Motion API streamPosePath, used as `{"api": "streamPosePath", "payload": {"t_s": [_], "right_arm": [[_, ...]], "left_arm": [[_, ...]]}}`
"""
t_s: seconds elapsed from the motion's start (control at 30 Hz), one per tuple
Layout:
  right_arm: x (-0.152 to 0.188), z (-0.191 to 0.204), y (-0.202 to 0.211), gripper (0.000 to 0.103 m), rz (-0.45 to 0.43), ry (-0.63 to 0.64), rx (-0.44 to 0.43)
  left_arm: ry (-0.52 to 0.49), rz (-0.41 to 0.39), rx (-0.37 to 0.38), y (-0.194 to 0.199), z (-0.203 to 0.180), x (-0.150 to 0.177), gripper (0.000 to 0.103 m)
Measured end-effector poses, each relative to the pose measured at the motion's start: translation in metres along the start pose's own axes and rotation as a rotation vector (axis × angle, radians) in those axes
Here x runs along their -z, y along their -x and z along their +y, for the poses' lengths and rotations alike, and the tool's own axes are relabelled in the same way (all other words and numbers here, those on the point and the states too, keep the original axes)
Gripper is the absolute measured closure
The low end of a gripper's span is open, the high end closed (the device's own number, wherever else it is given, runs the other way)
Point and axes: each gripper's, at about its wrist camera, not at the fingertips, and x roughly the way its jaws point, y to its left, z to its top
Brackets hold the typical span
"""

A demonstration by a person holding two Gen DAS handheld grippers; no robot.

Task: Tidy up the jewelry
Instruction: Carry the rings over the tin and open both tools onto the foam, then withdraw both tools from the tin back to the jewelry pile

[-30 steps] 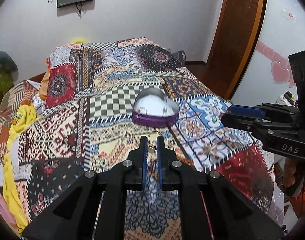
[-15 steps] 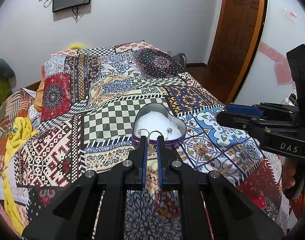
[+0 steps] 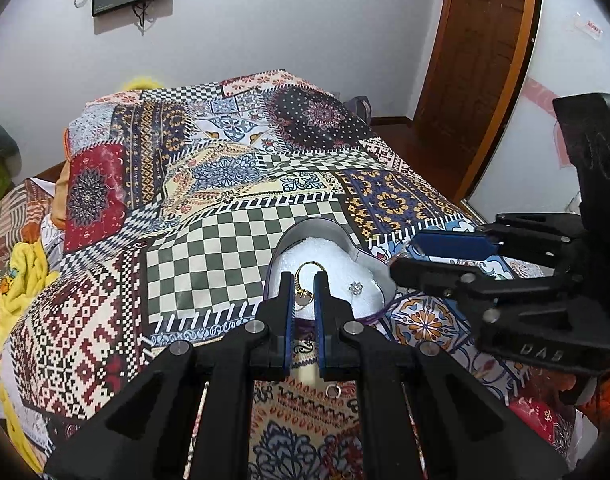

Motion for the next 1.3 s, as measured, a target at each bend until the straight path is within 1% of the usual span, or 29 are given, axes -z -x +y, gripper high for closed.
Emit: {"api": "streamPosePath", "payload": {"t_s": [0.13,0.33,0.77,1.13,1.3], "right_arm": [[-0.004,0.001,-0.012,0.075,0.032,0.030,-0.016],[-0.008,0.005,-0.027,0.075,0.071,0.077,-0.015],[-0.013,0.008,-0.047,0.075,0.114,0.105,-0.014],[-0.014,0.009,-0.052,0.075,0.127,0.105,-0.005],[-0.015,0.011,-0.051,0.075,0.141,0.118,0.021]], "left_arm": [[0.009,0.026,0.016,-0.012,0.006,-0.004,0.096],[0.001,0.065,0.029,-0.026,0.011,-0.007,0.096],[0.013,0.083,0.041,-0.035,0.017,-0.008,0.096],[0.008,0.059,0.035,-0.023,0.017,-0.009,0.095],[0.012,0.042,0.040,-0.011,0.016,-0.011,0.095]]}}
